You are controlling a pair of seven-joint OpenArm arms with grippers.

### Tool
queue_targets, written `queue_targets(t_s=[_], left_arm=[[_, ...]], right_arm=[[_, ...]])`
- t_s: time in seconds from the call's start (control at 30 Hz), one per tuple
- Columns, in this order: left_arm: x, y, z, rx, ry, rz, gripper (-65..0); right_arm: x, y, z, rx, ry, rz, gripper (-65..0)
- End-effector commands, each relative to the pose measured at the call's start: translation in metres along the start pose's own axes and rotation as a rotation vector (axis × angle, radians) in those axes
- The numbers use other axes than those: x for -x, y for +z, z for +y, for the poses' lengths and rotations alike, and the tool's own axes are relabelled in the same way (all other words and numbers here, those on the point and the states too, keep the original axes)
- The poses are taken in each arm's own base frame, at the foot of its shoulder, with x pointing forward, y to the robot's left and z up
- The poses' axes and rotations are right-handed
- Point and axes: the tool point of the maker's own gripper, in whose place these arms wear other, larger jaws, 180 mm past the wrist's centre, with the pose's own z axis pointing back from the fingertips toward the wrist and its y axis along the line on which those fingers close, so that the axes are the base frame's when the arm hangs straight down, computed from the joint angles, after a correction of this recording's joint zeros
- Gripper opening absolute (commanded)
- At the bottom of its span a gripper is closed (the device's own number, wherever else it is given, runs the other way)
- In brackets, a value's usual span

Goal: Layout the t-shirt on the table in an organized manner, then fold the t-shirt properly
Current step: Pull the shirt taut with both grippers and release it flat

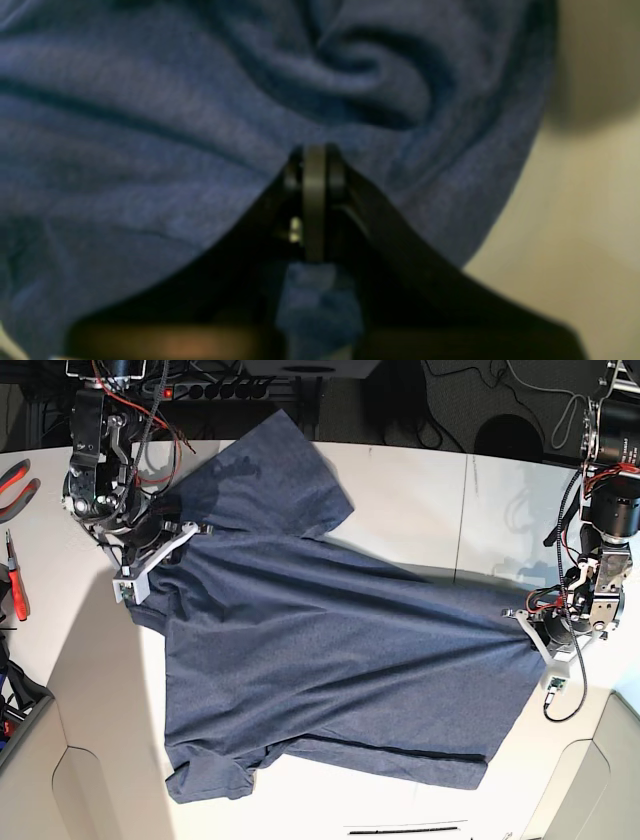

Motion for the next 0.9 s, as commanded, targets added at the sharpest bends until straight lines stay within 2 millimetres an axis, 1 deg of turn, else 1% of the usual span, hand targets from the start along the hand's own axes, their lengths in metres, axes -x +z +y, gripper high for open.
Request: queue_targets(t_s=[0.0,0.17,0.2,0.27,0.33,0.4,0.47,0.5,0.57,0.77,0.87], left_arm=[[0.023,0.002,0.002,0.006,-0.015,0.099,-65.0],[0.02,0.001,0.002,0.007,-0.015,0.083,-65.0],[0.02,0.001,0.001,0.009,-0.014,0.083,-65.0],[0.02,0.0,-0.002,0.012,-0.014,0.082,-65.0],[0.019,0.0,-0.004,0.017,-0.012,0.08,-65.0],[0.018,-0.001,-0.006,0.02,-0.009,0.076,-65.0],[0.014,-0.002,-0.009,0.026,-0.009,0.053,-65.0],[0.012,-0.003,-0.011,0.028,-0.008,0.044,-65.0],[0.01,-0.004,-0.015,0.036,-0.006,0.037,-65.0],[0.014,-0.005,-0.029,0.083,-0.02,0.06,-65.0],[0.014,-0.005,-0.03,0.086,-0.021,0.061,-65.0]], right_arm=[[-0.006,0.008,0.001,0.002,0.014,-0.02,-65.0],[-0.065,0.047,0.009,0.015,0.075,-0.217,-65.0],[-0.074,0.053,0.011,0.016,0.083,-0.251,-65.0],[-0.085,0.059,0.013,0.016,0.09,-0.297,-65.0],[-0.089,0.06,0.012,0.018,0.092,-0.323,-65.0],[-0.092,0.059,0.007,0.051,0.115,-0.346,-65.0],[-0.1,0.057,-0.002,0.102,0.135,-0.406,-65.0],[-0.104,0.054,-0.008,0.126,0.125,-0.42,-65.0],[-0.105,0.04,-0.016,0.151,0.11,-0.395,-65.0],[-0.112,-0.011,-0.025,0.134,0.067,-0.29,-65.0],[-0.113,-0.028,-0.029,0.135,0.059,-0.243,-65.0]])
